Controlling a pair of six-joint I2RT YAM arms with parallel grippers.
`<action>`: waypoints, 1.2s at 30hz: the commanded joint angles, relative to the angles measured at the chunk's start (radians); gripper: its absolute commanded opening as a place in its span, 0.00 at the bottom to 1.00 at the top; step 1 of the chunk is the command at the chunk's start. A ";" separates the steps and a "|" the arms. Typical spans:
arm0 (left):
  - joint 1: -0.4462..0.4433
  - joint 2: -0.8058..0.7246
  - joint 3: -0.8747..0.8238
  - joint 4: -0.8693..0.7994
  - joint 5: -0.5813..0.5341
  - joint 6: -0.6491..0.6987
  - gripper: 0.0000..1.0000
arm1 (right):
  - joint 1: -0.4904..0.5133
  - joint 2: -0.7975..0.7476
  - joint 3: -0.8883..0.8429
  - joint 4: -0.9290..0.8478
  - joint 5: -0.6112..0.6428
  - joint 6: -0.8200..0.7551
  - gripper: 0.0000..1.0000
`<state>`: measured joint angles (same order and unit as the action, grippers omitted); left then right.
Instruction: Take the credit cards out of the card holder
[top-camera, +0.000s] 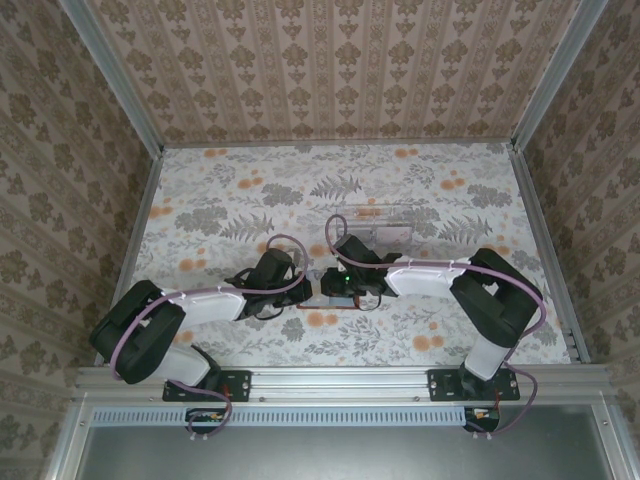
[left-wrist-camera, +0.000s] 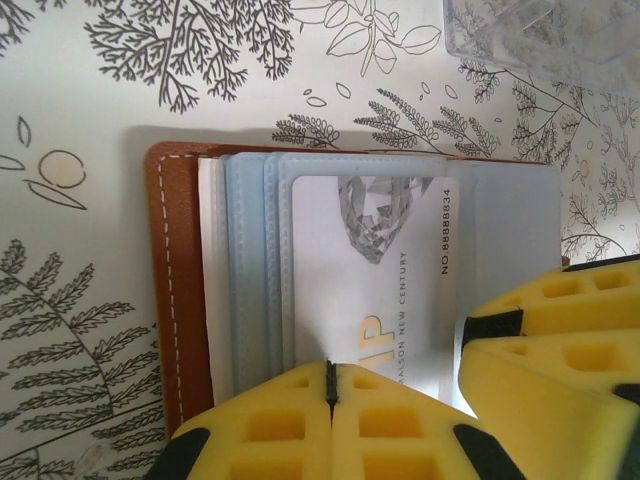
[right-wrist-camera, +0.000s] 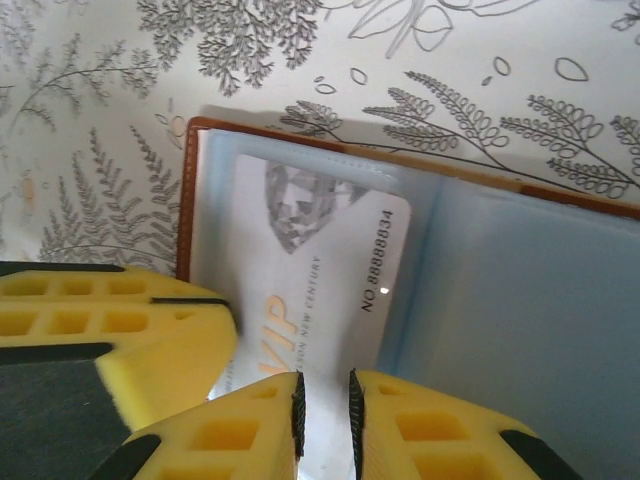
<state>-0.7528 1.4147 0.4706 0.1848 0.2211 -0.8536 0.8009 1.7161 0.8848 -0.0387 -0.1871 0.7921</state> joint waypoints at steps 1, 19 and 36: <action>-0.008 0.010 -0.007 -0.028 0.003 -0.005 0.00 | -0.011 0.020 -0.003 -0.035 0.020 0.004 0.24; -0.010 0.020 -0.007 -0.015 0.009 -0.010 0.00 | -0.040 0.047 -0.061 0.125 -0.103 0.068 0.22; -0.010 0.015 -0.010 -0.021 0.002 -0.007 0.00 | -0.101 0.016 -0.153 0.266 -0.195 0.128 0.00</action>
<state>-0.7578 1.4151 0.4706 0.1864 0.2207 -0.8566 0.7113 1.7367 0.7544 0.2134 -0.3519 0.9062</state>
